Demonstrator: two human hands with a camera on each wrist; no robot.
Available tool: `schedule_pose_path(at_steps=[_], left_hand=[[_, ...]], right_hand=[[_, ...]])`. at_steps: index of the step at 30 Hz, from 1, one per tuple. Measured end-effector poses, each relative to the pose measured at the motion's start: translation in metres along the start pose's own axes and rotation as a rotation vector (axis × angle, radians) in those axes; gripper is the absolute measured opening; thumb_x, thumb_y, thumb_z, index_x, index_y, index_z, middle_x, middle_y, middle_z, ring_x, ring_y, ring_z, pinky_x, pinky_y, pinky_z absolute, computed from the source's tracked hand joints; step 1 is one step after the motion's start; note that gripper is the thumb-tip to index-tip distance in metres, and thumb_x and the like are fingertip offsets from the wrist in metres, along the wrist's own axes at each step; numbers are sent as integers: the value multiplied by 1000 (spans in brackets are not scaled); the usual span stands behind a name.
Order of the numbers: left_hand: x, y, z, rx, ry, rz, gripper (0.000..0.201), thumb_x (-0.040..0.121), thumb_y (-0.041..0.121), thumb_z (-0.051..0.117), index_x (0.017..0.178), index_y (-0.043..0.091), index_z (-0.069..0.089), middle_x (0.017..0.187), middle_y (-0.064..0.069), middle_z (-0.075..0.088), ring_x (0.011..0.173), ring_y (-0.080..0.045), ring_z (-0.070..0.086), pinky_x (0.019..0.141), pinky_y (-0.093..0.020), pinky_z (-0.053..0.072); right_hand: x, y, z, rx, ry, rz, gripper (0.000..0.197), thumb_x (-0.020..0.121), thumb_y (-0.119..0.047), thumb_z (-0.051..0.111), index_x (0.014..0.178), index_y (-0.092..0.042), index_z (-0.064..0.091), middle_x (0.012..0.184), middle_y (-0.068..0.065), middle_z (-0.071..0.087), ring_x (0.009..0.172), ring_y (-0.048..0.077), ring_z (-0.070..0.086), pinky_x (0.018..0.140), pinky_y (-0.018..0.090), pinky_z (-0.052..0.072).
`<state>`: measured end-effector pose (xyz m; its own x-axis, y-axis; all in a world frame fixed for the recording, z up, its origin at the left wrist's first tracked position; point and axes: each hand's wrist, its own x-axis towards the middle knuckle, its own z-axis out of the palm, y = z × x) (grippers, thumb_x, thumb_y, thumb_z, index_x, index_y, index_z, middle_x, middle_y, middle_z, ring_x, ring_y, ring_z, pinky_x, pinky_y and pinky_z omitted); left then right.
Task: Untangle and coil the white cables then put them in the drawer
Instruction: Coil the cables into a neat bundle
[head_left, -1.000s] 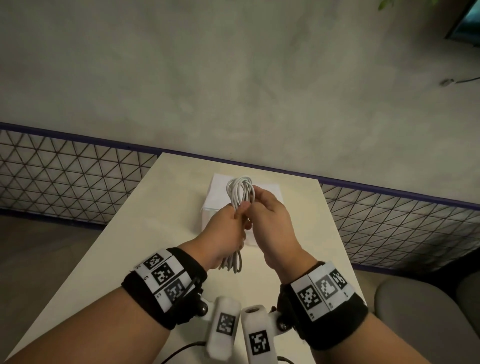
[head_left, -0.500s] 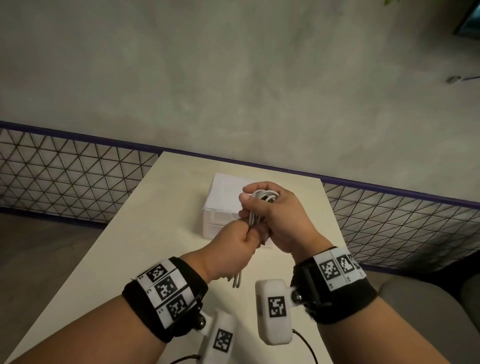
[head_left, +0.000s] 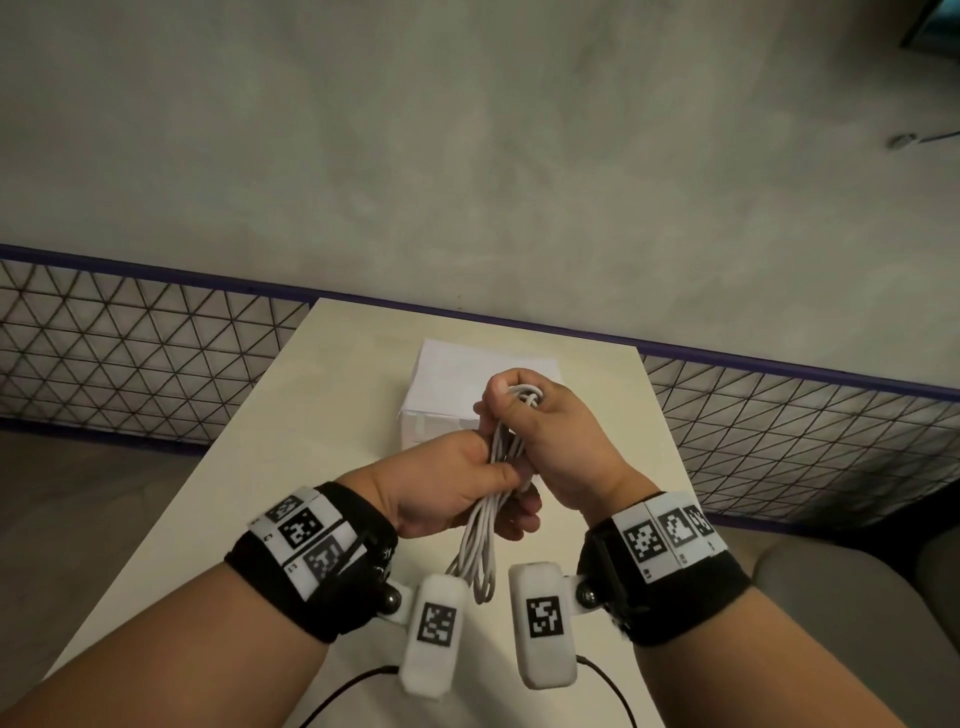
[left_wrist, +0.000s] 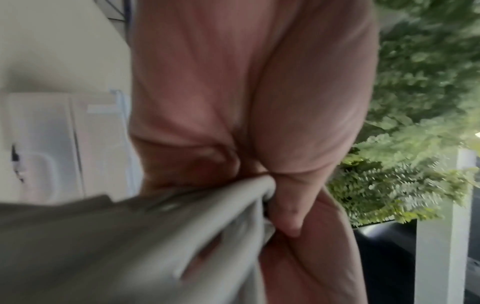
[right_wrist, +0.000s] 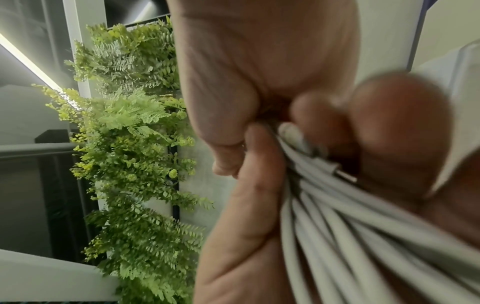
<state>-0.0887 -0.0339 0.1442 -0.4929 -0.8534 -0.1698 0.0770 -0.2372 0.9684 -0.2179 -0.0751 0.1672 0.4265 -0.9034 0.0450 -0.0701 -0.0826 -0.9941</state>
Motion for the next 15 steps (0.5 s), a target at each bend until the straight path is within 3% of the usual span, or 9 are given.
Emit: schedule_pose_path(at_steps=[2,4,5,7,9,10,12,15], left_hand=[[0,1,1,81,-27,40,22,99,11,41,107,2,59,92,-7,70,84,-20,71,74,-29,57],[0,-1,4,46,-26,70,21,99,11,39,104,1,58,89,-7,67,74,-16,68,68,-27,55],[1,-3,5,-5,-23,85,19,99,11,39,101,2,56,85,-8,63,66,-14,63,65,-28,53],[4,-8,6,-141,-15,110,14,98,13,40,99,5,52,78,-7,54,57,-11,50,63,-29,49],[5,-10,4,-263,-10,131,17,95,17,43,103,5,52,75,-5,53,56,-10,46,62,-28,48],[5,-9,3,-311,-14,134,21,94,19,44,106,4,52,74,-4,54,57,-11,46,63,-29,48],[4,-7,-2,-360,-36,133,23,93,21,45,108,4,51,75,-4,55,58,-11,46,64,-29,48],[3,-6,-4,-247,-38,116,23,94,22,44,107,6,53,77,-3,55,61,-11,47,67,-30,48]], right_hand=[[-2,-3,1,-20,-11,2,20,93,-31,55,79,-17,61,67,0,63,68,22,60,63,35,49],[-3,-7,-2,-58,-29,19,27,93,-36,53,89,-11,64,67,1,62,45,13,55,44,22,44],[-3,-9,-3,-81,-38,24,31,92,-39,53,96,-11,65,71,-1,64,44,10,55,40,20,43],[-1,-8,-8,-74,-51,6,39,88,-47,54,108,-16,65,95,-2,66,72,9,64,57,25,50],[0,-6,-12,21,-38,10,45,85,-50,52,119,-23,61,116,-2,62,99,14,62,72,35,48],[-1,-5,-16,96,-14,15,46,86,-49,53,123,-23,58,123,-1,61,106,16,60,75,36,46],[-3,-4,-24,194,-11,3,47,85,-42,54,126,-20,57,122,5,62,100,18,60,77,33,47],[-8,-9,-36,35,-53,-81,39,79,-27,67,117,-18,66,101,1,72,88,15,66,88,37,52]])
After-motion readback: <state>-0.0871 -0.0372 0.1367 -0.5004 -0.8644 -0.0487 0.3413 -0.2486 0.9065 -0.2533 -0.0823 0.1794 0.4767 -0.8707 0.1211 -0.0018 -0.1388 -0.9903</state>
